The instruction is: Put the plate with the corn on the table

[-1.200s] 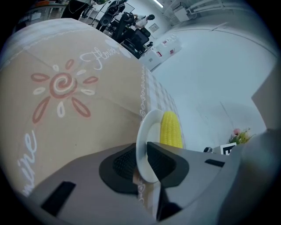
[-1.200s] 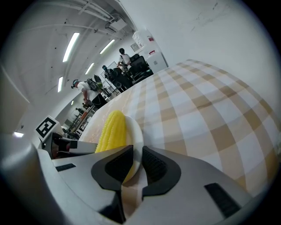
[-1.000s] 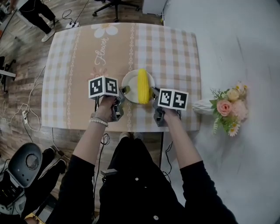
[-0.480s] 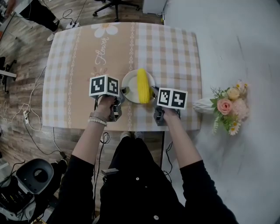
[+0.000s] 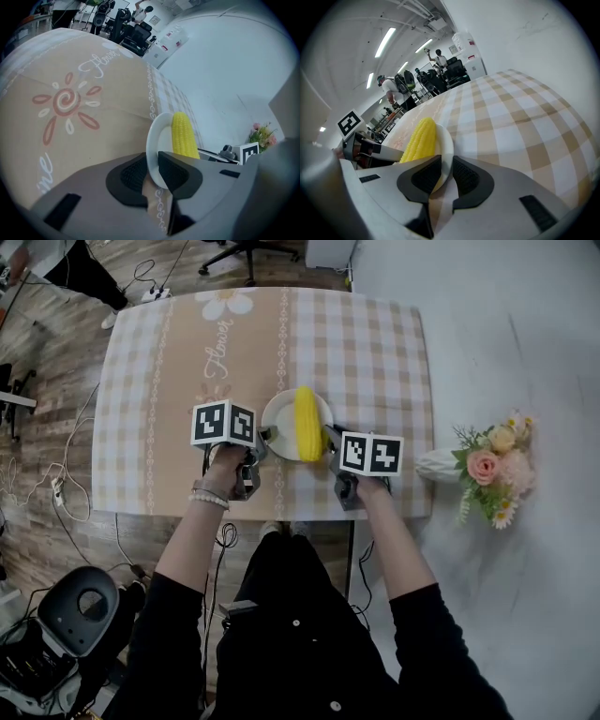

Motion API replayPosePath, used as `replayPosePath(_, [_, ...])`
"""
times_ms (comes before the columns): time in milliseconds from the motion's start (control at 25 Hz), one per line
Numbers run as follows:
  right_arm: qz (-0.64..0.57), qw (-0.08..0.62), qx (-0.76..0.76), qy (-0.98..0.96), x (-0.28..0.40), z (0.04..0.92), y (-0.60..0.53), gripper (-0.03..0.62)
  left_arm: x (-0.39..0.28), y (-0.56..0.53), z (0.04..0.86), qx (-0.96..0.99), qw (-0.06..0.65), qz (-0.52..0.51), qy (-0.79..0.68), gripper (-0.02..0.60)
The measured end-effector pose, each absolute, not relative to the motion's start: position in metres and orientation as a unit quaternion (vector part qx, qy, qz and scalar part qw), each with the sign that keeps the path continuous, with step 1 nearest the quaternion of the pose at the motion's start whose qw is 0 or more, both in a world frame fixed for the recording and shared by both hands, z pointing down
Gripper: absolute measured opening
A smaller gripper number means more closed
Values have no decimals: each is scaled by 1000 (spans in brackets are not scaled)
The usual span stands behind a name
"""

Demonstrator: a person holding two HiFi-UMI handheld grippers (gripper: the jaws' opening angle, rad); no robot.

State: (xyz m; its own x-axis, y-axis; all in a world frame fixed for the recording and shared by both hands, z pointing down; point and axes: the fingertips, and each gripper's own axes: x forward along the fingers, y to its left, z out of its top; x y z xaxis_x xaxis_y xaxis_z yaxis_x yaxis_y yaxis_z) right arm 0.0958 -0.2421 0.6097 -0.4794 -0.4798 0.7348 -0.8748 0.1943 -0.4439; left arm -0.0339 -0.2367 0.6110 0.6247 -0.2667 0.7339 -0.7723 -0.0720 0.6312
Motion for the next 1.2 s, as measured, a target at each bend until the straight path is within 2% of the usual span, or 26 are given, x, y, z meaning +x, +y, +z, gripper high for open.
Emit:
replayPosePath(520, [450,226,477,-721,99,611,-243,92,-32,-233,609,714,550,253,-352,89])
replayPosePath(760, [447,226,477,-722,99,609,-245,89,-39,-231,611,724,506,313,-348,91])
replayPosePath(1200, [412,235,468,-746,99,611,-251,102,-43,-236,612,720,512,289,-369,87])
